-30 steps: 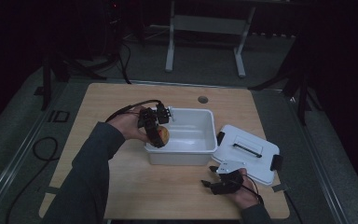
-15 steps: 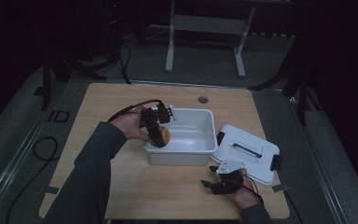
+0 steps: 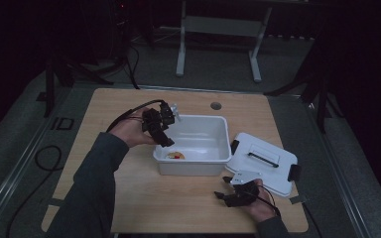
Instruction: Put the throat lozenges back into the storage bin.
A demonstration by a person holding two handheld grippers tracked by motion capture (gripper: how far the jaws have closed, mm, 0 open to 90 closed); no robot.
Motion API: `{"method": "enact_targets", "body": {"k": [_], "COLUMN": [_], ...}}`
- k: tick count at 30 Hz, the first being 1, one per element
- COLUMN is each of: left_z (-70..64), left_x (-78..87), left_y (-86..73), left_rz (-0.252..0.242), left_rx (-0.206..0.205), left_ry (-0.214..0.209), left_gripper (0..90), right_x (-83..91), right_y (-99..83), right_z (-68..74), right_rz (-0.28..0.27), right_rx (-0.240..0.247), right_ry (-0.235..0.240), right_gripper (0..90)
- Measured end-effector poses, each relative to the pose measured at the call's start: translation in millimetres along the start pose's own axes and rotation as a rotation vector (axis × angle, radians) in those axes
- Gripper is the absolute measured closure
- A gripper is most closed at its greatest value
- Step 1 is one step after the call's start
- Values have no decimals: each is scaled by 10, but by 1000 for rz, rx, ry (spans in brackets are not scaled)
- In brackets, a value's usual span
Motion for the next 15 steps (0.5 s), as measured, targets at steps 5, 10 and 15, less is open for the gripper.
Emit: {"method": "enact_targets", "body": {"k": [5,10,15], "left_z": [7,1,18], "left_x": [82,131,157], "left_y": [-70,-165,-242], "left_rz": [-59,-106,-134], "left_rx": [12,25,22], "left_ry": [33,71,98], "left_gripper": [596,762,897], "right_x": [0,0,1], "right_y": [0,0,0], "right_z": [0,0,0], "right_rz": [0,0,0], "right_rx": [0,1,1], "right_ry": [0,0,0], "right_gripper": [330,330,331]}}
Point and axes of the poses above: each handheld gripper's, and its own axes: x roughly backward along the jaws, y roughly out of its top, z roughly to its left, the point moved 7 cm from there along -x, roughly forward along the jaws, and after that the axes turned 9 degrees about -y, right-handed, at the moved point
